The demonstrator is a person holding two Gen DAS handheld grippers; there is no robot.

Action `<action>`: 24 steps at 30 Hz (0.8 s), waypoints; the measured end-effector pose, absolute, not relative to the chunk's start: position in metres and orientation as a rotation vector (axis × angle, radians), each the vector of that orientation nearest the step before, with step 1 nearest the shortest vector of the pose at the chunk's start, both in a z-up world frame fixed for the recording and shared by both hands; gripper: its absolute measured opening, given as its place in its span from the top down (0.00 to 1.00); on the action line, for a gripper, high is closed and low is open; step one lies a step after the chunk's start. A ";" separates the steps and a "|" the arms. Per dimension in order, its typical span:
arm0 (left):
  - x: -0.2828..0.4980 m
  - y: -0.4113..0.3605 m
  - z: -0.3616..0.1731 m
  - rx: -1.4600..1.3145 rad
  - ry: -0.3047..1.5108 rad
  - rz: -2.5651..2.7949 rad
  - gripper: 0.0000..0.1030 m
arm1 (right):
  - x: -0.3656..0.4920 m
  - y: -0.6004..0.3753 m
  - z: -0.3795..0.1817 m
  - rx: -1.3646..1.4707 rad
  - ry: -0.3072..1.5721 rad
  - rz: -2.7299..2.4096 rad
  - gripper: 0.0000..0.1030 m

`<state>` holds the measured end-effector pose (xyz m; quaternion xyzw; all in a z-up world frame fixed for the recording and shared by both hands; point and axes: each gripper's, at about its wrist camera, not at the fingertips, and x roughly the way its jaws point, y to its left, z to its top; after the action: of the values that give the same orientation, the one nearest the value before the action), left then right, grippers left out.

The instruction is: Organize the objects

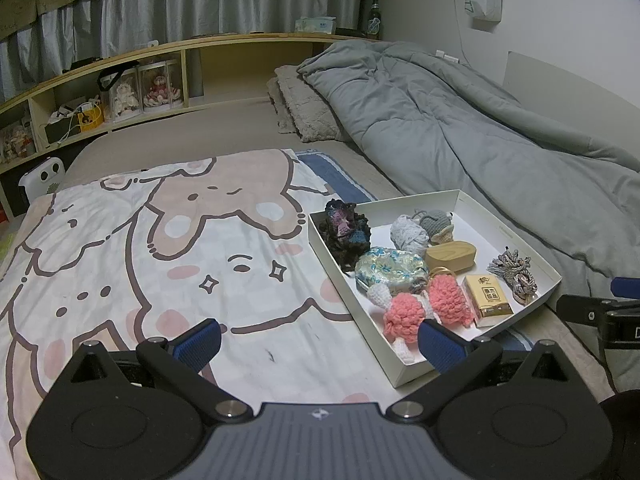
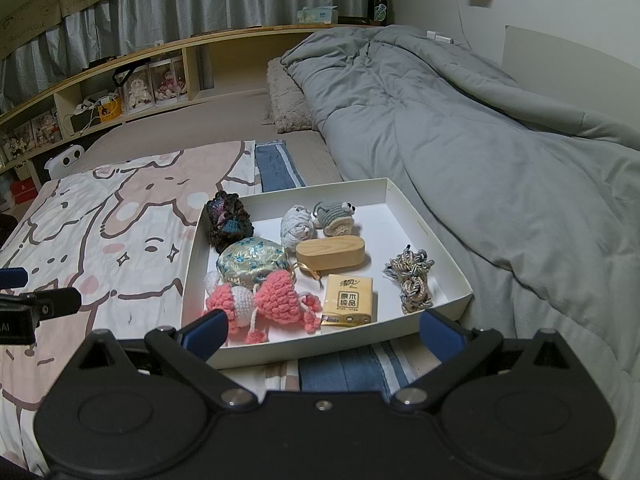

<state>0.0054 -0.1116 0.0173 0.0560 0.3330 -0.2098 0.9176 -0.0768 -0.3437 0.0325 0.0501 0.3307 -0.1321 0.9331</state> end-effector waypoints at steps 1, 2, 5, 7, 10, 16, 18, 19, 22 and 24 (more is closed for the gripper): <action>0.005 -0.112 0.017 0.115 0.685 -0.433 0.00 | -0.077 -0.343 0.032 0.103 0.677 -0.270 0.00; 0.005 -0.112 0.017 0.115 0.686 -0.433 0.00 | -0.077 -0.344 0.032 0.103 0.677 -0.270 0.00; 0.004 -0.112 0.016 0.117 0.685 -0.433 0.00 | -0.077 -0.344 0.033 0.102 0.677 -0.270 0.00; 0.004 -0.112 0.016 0.117 0.685 -0.432 0.00 | -0.077 -0.344 0.032 0.103 0.676 -0.270 0.00; 0.004 -0.112 0.016 0.120 0.685 -0.430 0.00 | -0.077 -0.344 0.032 0.103 0.676 -0.270 0.00; 0.003 -0.113 0.016 0.121 0.685 -0.430 0.00 | -0.077 -0.343 0.032 0.102 0.677 -0.270 0.00; 0.003 -0.113 0.016 0.120 0.685 -0.430 0.00 | -0.077 -0.344 0.033 0.102 0.677 -0.270 0.00; 0.003 -0.113 0.016 0.120 0.685 -0.430 0.00 | -0.077 -0.344 0.032 0.102 0.677 -0.270 0.00; 0.003 -0.113 0.016 0.120 0.685 -0.430 0.00 | -0.077 -0.345 0.032 0.103 0.677 -0.270 0.00; 0.003 -0.113 0.016 0.121 0.685 -0.430 0.00 | -0.077 -0.345 0.032 0.103 0.677 -0.270 0.00</action>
<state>0.0032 -0.1129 0.0158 0.0586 0.3331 -0.2090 0.9176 -0.0768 -0.3450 0.0321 0.0502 0.3308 -0.1321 0.9330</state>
